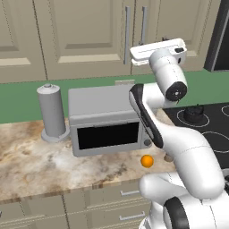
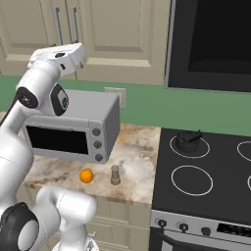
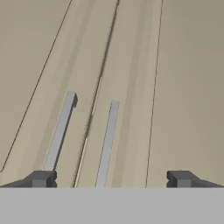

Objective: Pick the pan from the cabinet and place it on the stove. Then turn on the stove burner for the pan.

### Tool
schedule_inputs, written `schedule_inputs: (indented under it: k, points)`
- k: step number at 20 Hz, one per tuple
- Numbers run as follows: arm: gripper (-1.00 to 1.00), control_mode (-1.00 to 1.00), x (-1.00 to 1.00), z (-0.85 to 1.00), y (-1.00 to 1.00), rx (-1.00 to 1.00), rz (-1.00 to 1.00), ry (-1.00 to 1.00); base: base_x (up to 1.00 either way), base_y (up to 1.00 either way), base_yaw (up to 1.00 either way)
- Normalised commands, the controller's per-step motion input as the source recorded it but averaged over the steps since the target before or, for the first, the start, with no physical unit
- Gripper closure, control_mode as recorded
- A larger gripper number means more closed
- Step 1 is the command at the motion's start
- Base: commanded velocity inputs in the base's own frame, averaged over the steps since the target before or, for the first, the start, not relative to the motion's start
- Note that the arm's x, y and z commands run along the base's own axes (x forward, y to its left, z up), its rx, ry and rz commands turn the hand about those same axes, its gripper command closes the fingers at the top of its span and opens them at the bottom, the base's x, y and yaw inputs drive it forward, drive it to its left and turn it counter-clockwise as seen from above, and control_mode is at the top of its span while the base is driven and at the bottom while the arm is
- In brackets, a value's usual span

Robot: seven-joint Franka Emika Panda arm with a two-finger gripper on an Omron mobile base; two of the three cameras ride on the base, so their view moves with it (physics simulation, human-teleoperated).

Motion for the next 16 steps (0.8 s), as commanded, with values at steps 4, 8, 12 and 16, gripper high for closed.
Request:
schedule_inputs:
  k: [4, 8, 12, 16]
  points:
    - [-1.00, -1.00, 0.20, 0.02, 0.00, 0.01, 0.00, 0.00, 0.00, 0.00, 0.00]
    - [-1.00, -1.00, 0.27, 0.00, -0.02, 0.03, 0.00, -0.01, 0.00, 0.00, 0.00]
    - [-1.00, -1.00, 0.32, 0.00, -0.04, 0.04, 0.00, -0.02, 0.00, 0.00, 0.00]
    - [-1.00, -1.00, 0.31, 0.00, -0.02, 0.04, 0.00, -0.02, 0.00, 0.00, 0.00]
